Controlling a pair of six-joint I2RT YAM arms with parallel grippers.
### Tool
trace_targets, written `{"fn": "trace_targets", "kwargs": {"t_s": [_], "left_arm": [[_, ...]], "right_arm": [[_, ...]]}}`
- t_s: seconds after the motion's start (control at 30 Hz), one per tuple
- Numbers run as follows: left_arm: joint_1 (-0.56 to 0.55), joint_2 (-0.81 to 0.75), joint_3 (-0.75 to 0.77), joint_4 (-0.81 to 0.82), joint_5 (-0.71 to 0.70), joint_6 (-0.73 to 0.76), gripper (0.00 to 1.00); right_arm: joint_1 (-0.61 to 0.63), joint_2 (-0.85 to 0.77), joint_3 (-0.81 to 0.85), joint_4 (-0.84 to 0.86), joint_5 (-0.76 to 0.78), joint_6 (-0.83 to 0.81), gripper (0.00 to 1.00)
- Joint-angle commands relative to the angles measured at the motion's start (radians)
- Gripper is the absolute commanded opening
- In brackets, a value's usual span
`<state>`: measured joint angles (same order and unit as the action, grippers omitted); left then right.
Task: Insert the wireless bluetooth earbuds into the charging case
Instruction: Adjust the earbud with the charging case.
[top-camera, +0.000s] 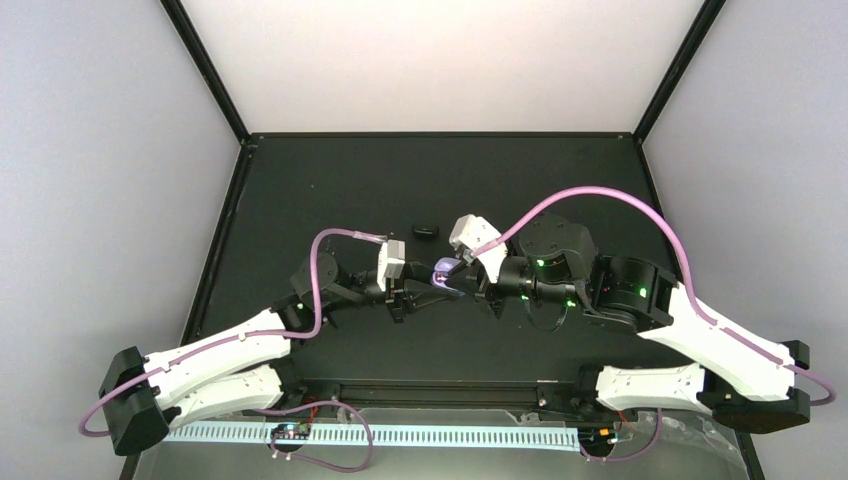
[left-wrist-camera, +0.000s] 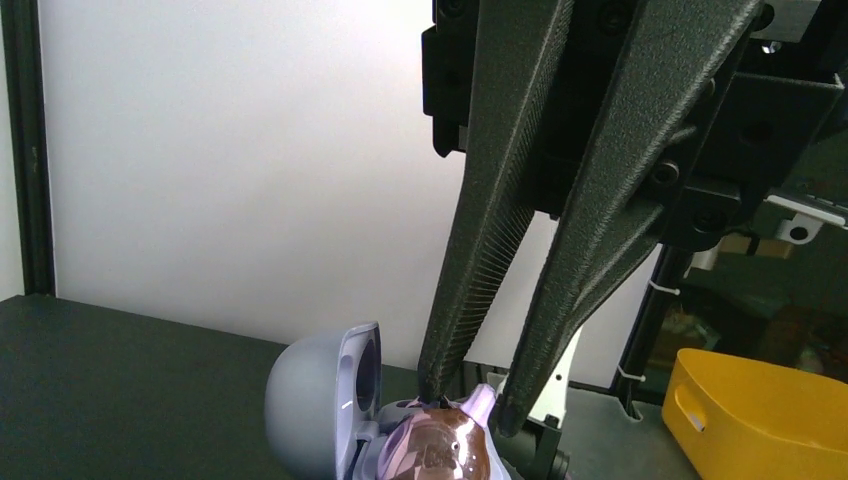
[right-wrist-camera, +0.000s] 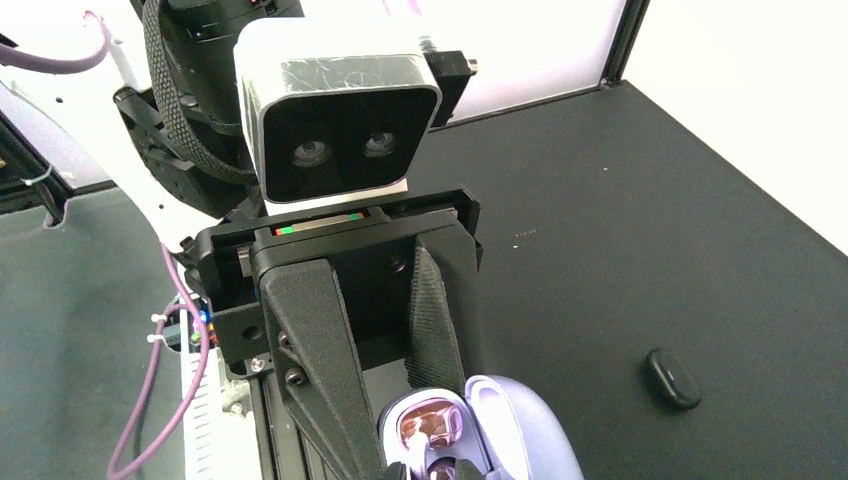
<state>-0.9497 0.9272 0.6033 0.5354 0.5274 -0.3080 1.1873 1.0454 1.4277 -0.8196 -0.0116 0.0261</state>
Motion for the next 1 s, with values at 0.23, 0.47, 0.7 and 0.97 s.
{"fn": "trace_targets", "kwargs": {"t_s": [0.23, 0.47, 0.7, 0.97], "left_arm": [[-0.004, -0.016, 0.038, -0.002, 0.018, 0.013, 0.02], [-0.004, -0.015, 0.035, -0.007, 0.020, 0.022, 0.02], [-0.004, -0.011, 0.040, -0.010, 0.065, 0.030, 0.02], [-0.006, -0.013, 0.051, 0.024, 0.134, 0.023, 0.02]], "right_arm": [[-0.002, 0.018, 0.007, -0.015, -0.027, -0.022, 0.01], [-0.002, 0.025, 0.046, -0.060, -0.030, -0.038, 0.01], [-0.002, 0.042, 0.056, -0.099, -0.055, -0.058, 0.01], [-0.002, 0.074, 0.059, -0.099, -0.073, -0.050, 0.01]]}}
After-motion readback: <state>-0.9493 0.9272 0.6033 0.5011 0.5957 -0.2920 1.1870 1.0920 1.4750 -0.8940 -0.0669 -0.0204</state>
